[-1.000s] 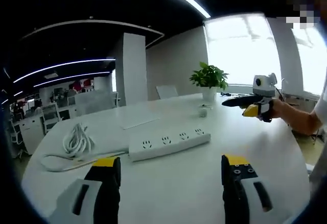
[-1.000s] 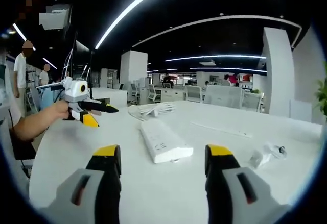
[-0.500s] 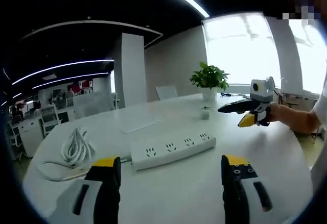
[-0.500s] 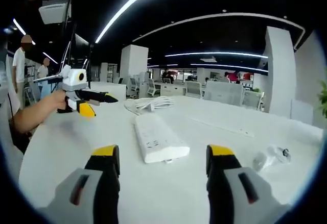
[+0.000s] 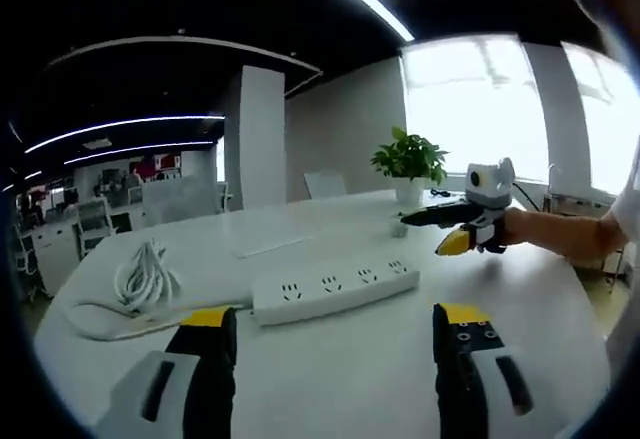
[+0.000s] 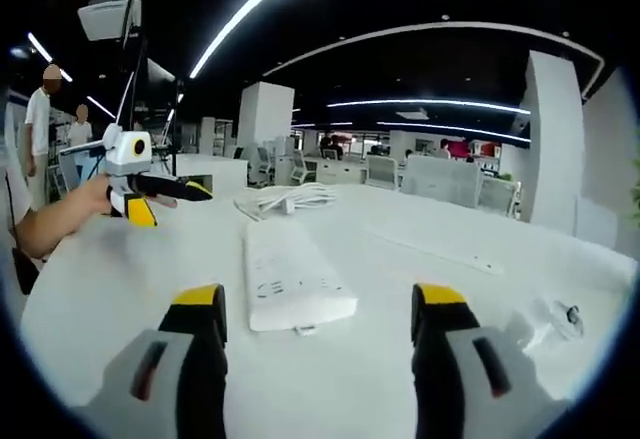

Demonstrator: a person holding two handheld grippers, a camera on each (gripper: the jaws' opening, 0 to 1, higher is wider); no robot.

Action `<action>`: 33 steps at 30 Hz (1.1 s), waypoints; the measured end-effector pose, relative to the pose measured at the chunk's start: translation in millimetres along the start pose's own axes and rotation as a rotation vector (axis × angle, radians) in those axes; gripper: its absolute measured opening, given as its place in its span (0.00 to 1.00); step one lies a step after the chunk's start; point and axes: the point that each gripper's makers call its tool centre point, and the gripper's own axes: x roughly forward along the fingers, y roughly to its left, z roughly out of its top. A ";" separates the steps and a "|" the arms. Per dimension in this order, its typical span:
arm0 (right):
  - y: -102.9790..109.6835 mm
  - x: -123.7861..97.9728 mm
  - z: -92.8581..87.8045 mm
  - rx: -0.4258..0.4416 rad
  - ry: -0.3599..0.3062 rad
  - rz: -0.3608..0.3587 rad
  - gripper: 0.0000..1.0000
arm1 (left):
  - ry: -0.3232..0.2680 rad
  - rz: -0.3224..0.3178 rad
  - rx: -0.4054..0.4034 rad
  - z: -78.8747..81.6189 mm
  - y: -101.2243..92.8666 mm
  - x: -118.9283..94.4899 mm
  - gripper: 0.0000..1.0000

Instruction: Straighten the power strip on the desk, plug the charger into it

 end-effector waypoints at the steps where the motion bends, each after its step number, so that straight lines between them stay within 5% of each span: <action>1: 1.0 0.7 0.5 -0.001 -0.005 0.003 0.75 | -0.002 0.003 -0.004 0.5 0.7 0.2 0.83; 33: 22.6 45.8 -28.7 -0.081 0.079 0.128 0.65 | 0.040 0.021 0.043 -12.3 3.6 4.0 0.83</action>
